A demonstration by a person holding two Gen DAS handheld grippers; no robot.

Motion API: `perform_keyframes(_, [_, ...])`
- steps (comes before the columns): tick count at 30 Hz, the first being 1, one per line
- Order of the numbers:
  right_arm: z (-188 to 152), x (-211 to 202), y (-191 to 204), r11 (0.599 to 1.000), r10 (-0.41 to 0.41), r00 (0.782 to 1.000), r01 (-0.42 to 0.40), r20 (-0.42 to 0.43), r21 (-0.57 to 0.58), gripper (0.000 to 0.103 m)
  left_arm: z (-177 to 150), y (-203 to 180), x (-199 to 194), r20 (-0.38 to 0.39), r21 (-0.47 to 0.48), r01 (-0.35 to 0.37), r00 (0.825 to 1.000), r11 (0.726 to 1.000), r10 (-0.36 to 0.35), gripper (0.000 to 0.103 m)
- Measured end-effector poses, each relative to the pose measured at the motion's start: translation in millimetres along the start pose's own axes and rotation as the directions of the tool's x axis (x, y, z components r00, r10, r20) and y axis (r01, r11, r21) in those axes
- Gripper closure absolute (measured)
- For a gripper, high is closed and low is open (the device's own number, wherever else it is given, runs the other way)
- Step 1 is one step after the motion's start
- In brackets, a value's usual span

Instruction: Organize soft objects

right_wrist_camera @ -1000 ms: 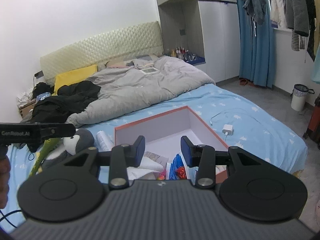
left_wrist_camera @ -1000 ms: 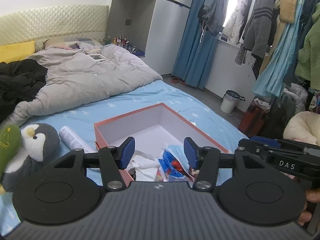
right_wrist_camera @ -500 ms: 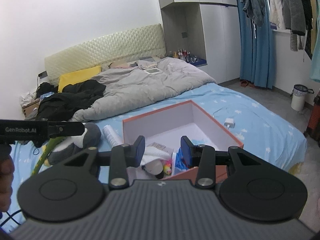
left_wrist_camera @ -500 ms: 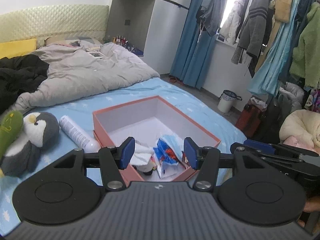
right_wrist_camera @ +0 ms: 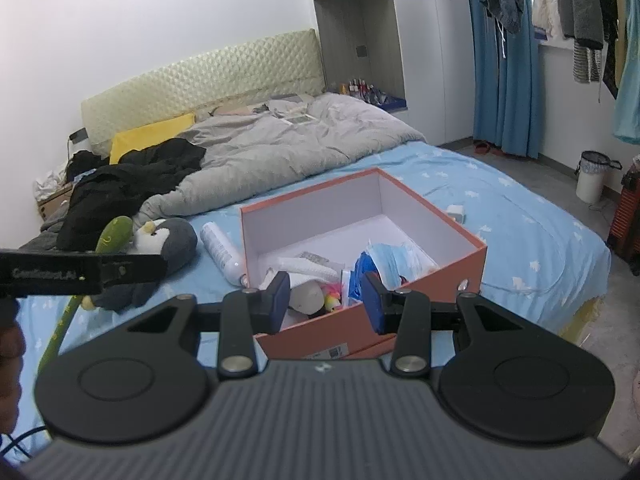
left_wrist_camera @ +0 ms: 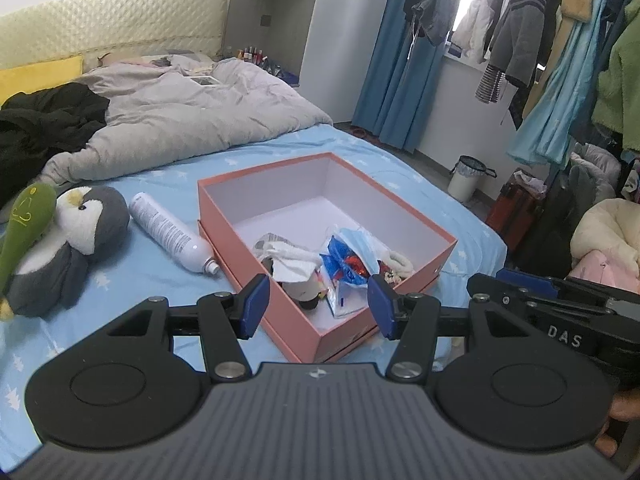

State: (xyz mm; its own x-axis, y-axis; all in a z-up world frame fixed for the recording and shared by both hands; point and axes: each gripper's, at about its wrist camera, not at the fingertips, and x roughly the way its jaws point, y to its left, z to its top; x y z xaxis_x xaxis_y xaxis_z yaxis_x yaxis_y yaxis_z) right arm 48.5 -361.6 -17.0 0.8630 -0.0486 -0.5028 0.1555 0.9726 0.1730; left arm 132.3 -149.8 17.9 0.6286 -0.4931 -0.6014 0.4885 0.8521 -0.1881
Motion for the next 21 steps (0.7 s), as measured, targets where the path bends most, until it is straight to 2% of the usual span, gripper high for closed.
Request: perform_keyframes(21, [-4.9, 2.9, -0.8, 1.0, -0.016, 1.0, 0.016, -0.011, 0.002, 0.06, -4.2, 0.9, 7.8, -0.013, -0.005, -0.007, 1.0, 1.0, 0.007, 0.043])
